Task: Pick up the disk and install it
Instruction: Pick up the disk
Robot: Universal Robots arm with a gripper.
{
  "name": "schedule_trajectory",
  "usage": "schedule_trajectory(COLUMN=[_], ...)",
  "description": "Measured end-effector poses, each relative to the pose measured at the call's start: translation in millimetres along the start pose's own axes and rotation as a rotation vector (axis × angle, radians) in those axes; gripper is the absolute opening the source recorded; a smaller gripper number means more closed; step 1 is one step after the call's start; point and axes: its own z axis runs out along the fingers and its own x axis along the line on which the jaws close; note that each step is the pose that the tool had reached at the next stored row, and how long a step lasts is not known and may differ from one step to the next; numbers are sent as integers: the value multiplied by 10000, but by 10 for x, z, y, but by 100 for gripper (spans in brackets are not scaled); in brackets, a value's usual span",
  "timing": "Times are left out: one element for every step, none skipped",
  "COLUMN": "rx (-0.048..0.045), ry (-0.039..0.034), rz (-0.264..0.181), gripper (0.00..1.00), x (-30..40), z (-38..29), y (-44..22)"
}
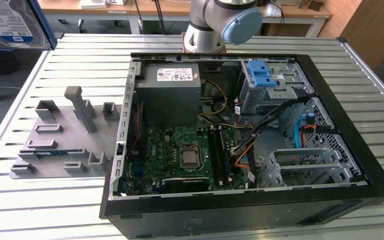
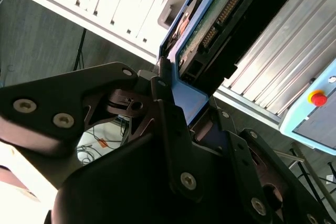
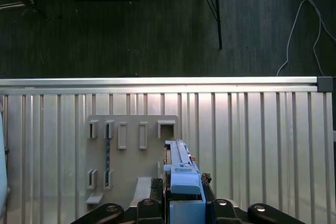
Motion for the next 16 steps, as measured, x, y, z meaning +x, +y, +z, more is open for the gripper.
schedule_trajectory(rx=[0, -2, -1, -1, -2, -1, -2, -3, -1, -1, -1, -2, -1, 0, 0, 0], ry=[0, 0, 1, 1, 0, 1, 1, 1, 0, 0, 1, 1, 0, 0, 0, 0], rz=[0, 0, 0, 0, 0, -1, -1, -1, 0, 0, -1, 0, 1, 0, 0, 0], gripper=[36, 36, 36, 36, 36, 36, 36, 36, 36, 36, 36, 36, 36, 36, 36, 36], x=[0, 0, 0, 0, 0, 0, 0, 0, -1, -1, -1, -2, -2, -2, -1, -1], z=[0, 1, 2, 1, 1, 1, 1, 1, 1, 1, 1, 0, 1, 1, 1, 1], y=[-1, -5, -6, -7, -8, -12, -17, -22, -28, -36, -43, -48, -52, -55, -57, -59])
